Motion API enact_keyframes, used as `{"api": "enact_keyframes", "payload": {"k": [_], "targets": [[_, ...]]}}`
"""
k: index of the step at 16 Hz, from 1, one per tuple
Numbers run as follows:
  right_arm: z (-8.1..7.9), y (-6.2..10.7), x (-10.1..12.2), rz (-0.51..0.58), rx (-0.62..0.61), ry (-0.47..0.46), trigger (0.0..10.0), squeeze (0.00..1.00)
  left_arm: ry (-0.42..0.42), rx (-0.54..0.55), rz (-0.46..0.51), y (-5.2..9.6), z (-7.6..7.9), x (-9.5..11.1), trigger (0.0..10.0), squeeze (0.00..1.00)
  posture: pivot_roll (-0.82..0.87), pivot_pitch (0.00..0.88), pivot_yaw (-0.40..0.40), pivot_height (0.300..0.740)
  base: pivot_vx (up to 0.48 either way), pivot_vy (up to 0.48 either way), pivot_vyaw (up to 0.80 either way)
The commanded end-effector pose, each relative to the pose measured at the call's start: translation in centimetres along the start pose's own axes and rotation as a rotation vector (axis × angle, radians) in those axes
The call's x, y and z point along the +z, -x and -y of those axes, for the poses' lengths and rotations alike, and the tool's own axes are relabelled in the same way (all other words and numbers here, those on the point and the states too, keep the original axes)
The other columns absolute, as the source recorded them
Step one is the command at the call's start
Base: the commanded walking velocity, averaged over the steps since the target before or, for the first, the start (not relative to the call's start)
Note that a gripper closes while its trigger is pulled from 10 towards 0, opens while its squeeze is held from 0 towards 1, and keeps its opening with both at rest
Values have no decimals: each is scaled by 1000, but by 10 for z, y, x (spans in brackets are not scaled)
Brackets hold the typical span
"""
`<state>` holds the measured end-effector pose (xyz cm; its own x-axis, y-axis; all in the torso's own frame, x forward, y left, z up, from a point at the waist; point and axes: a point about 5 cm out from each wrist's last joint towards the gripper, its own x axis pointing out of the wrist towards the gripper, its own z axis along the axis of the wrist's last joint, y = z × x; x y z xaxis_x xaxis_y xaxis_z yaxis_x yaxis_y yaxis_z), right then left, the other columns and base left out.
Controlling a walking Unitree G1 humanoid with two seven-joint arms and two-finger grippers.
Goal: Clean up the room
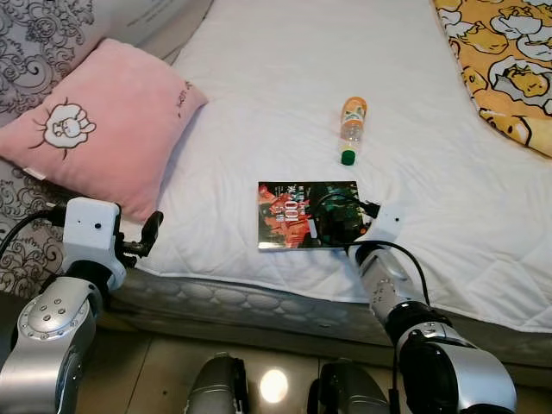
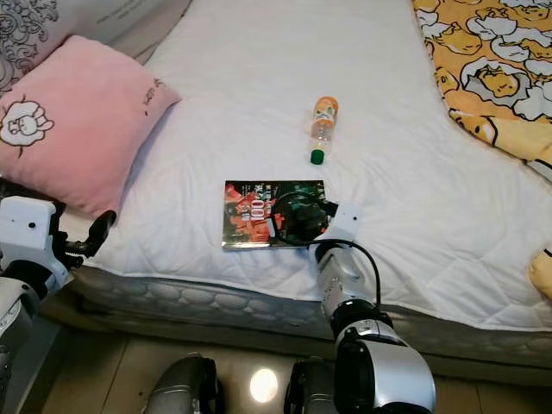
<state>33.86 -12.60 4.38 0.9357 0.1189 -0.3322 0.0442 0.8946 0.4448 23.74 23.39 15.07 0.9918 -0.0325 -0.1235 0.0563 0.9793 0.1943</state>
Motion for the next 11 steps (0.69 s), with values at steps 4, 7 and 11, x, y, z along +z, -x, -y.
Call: {"api": "enact_keyframes", "payload": {"k": [4,7,11], "targets": [[-31,-2,-17,-79,126,32,0,0,-8,27,16,-1,-4,6,10000,0,205,167,27,685,0,0,0],[-33,-1,-19,-81,139,67,0,0,-4,26,17,-2,-2,6,10000,0,201,164,22,685,0,0,0],[-38,7,-41,-130,166,135,2941,0,4,32,20,-2,-2,6,10000,0,197,154,11,685,0,0,0]]}}
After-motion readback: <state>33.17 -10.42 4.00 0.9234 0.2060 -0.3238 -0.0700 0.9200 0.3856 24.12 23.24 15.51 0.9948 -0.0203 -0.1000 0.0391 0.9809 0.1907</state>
